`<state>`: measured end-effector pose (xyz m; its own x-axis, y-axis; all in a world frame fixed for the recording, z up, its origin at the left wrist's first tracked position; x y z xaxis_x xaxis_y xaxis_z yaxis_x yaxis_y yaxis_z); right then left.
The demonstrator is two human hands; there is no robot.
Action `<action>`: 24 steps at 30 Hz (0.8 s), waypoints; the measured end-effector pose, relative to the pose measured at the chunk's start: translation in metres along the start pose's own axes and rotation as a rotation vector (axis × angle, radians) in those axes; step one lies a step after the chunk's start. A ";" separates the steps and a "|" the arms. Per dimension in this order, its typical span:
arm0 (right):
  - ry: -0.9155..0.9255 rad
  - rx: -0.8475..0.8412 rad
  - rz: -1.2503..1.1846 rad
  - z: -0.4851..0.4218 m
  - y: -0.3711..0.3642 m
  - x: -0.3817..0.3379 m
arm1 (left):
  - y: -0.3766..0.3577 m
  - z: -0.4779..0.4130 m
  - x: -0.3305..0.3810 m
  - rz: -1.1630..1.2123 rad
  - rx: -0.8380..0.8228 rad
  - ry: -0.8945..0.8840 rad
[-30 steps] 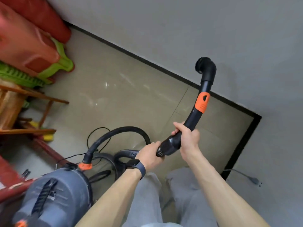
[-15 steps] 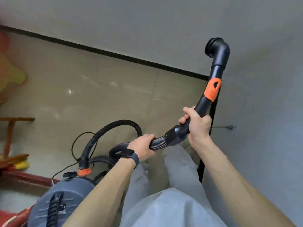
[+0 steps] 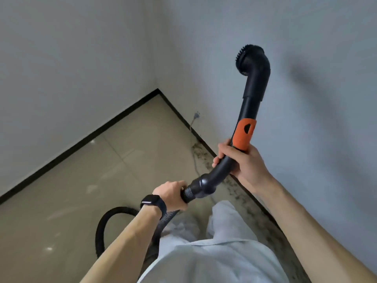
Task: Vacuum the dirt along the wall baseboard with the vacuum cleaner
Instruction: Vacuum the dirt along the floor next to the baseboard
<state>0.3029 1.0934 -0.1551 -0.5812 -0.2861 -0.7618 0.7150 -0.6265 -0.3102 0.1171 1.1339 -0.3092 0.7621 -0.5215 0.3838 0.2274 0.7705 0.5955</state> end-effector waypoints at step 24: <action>-0.105 -0.123 0.287 -0.090 0.235 0.056 | -0.202 -0.140 0.224 0.431 -0.149 0.284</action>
<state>0.4732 0.9956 -0.3218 -0.3812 -0.5156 -0.7674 0.8934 -0.4189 -0.1623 0.3267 0.9133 -0.4425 0.9346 -0.0423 0.3533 -0.0749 0.9473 0.3116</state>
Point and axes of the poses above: each hand's wrist, its own z-axis away from the middle knuckle, its own y-axis out of the back of the hand, x = y × z, the point moved 8 cm from there along -z, towards the middle knuckle, and after that the axes turned 8 degrees about -z, right-handed, at the moved point
